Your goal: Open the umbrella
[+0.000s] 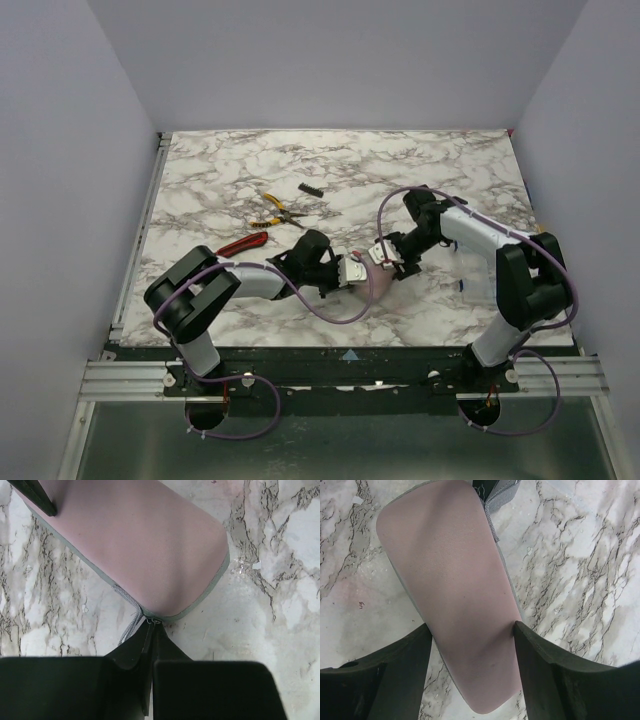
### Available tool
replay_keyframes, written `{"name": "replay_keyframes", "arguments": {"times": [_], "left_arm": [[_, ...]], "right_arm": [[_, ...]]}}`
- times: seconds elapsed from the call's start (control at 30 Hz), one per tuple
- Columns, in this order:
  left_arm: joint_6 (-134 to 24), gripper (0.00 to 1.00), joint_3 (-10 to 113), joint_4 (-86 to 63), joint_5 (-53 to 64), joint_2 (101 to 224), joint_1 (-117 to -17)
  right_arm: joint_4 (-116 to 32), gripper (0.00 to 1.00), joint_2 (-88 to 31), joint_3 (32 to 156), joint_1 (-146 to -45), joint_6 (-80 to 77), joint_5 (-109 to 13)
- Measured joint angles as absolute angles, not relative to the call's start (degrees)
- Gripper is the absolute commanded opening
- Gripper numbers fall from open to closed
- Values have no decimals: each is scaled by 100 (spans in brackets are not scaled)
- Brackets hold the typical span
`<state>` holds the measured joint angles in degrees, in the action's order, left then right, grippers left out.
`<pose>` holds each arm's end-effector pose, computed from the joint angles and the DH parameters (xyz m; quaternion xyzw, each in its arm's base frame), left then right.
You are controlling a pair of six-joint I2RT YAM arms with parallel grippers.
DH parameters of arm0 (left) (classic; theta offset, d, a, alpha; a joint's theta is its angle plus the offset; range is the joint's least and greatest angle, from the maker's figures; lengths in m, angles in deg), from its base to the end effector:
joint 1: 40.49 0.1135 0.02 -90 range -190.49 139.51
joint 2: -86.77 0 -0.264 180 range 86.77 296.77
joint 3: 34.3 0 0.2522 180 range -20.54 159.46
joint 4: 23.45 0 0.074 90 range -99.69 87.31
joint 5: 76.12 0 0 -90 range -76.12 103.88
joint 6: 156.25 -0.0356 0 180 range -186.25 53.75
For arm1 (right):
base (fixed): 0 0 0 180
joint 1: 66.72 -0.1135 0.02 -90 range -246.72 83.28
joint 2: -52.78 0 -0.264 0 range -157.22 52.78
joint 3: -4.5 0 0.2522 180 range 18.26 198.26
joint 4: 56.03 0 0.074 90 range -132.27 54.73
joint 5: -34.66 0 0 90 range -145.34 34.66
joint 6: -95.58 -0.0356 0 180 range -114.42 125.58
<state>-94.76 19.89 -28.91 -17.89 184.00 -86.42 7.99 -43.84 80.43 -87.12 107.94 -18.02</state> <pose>0.2092 -0.2431 0.1397 0.6182 0.6140 -0.3071 0.3827 0.2697 0.1233 0.1848 -0.8379 0.4404 0.2126 0.2426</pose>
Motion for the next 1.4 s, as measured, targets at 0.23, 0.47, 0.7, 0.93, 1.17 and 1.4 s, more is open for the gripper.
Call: {"name": "replay_keyframes", "arguments": {"times": [0.23,0.47,0.7,0.93,1.17,1.4], "left_arm": [[-9318,0,1788,-2889,-1789,18203,-8636],[-8866,0,1561,-2944,-1735,17984,-8636],[-7852,0,1545,-3053,-1439,17971,-8607],[-6674,0,1635,-3263,-1254,18033,-8413],[-5771,0,2013,-3221,-871,18218,-8319],[-5312,0,2732,-2795,-860,18789,-8013]], "right_arm": [[533,57,-4314,7938,-8716,10370,-1837],[172,53,-4308,7892,-8773,9531,-1837],[-326,53,-4306,7895,-8804,8071,-1863],[-1225,53,-4109,7619,-8804,6301,-2221],[-1749,69,-4030,7541,-8852,4517,-2556],[-1240,85,-4032,7757,-8808,3990,-2328]]}}
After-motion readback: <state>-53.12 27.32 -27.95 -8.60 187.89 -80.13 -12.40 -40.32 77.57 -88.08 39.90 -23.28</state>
